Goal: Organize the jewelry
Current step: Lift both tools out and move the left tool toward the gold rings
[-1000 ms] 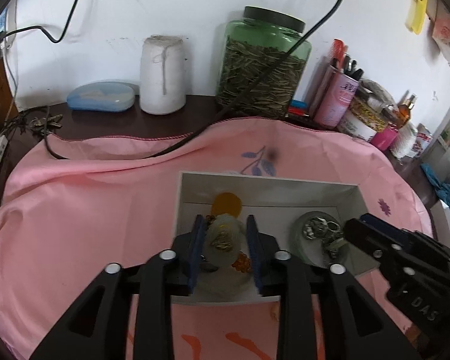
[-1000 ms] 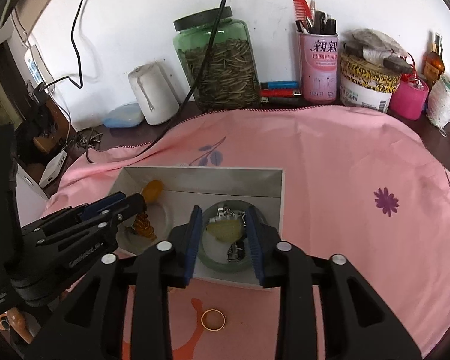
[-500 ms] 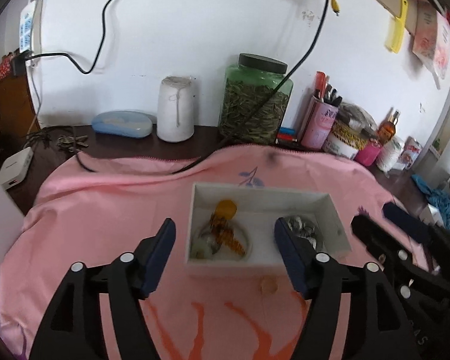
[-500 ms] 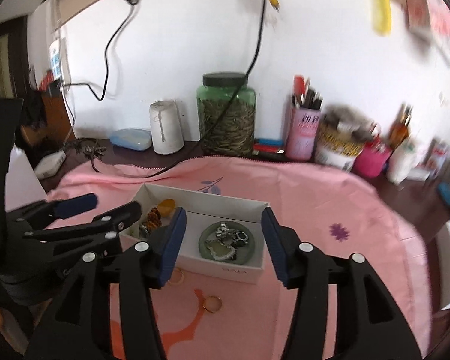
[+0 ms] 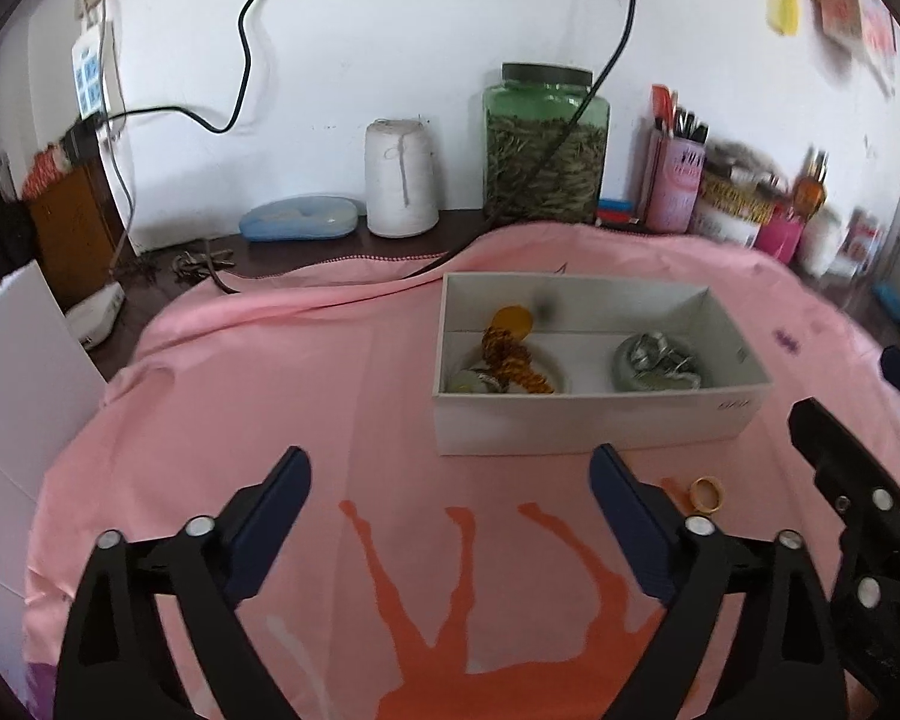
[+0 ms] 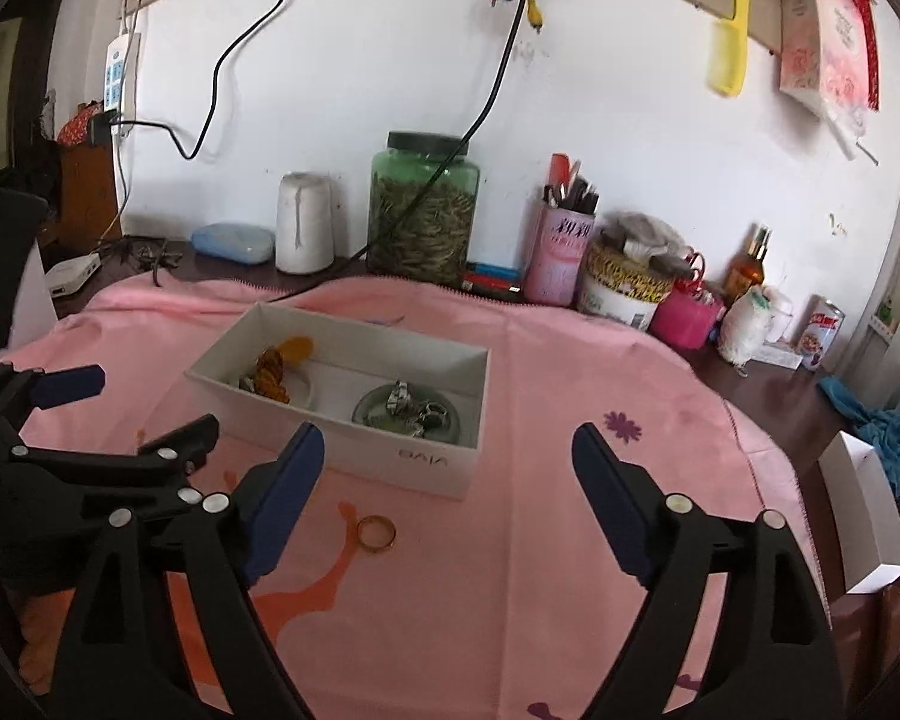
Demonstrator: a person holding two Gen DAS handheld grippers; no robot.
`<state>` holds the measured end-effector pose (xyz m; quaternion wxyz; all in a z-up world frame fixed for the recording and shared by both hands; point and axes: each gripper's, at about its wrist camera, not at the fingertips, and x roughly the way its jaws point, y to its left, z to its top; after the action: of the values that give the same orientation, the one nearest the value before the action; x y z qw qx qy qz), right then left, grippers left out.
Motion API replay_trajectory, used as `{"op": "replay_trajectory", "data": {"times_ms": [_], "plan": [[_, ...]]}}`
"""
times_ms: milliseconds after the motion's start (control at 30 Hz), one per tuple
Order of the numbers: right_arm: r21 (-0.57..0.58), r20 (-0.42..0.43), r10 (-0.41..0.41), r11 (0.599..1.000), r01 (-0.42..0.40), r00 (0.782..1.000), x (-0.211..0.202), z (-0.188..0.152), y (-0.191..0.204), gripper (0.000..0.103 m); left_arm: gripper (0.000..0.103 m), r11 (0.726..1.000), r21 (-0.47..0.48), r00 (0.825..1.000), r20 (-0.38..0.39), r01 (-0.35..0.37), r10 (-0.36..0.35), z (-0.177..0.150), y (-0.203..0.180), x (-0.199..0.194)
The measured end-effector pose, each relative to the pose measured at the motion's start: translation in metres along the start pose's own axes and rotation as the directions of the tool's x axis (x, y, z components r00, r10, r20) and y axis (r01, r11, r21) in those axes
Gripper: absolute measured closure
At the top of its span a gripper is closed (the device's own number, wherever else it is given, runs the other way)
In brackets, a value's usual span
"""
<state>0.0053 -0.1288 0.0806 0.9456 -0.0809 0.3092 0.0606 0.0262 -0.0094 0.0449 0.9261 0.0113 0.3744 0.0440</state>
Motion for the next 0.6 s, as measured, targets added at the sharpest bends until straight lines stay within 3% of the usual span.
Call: {"op": "replay_trajectory", "data": {"times_ms": [233,400,600], "plan": [[0.019,-0.014,-0.011,1.0,0.011,1.0,0.004,-0.005,-0.001,0.017,0.008,1.0,0.02,0.999,-0.039,-0.006,0.006,-0.005,-0.003,0.01],[0.114,-0.081,0.097,0.99,-0.088,0.992,0.013,-0.004,-0.014,0.014,0.006,0.999,0.025,0.999,-0.043,-0.025,0.026,-0.005,-0.002,0.011],[0.307,-0.119,0.223,0.935,-0.178,0.968,0.024,-0.004,-0.046,0.014,0.006,0.999,-0.014,0.998,-0.04,-0.052,0.051,0.0,0.014,0.011]]}}
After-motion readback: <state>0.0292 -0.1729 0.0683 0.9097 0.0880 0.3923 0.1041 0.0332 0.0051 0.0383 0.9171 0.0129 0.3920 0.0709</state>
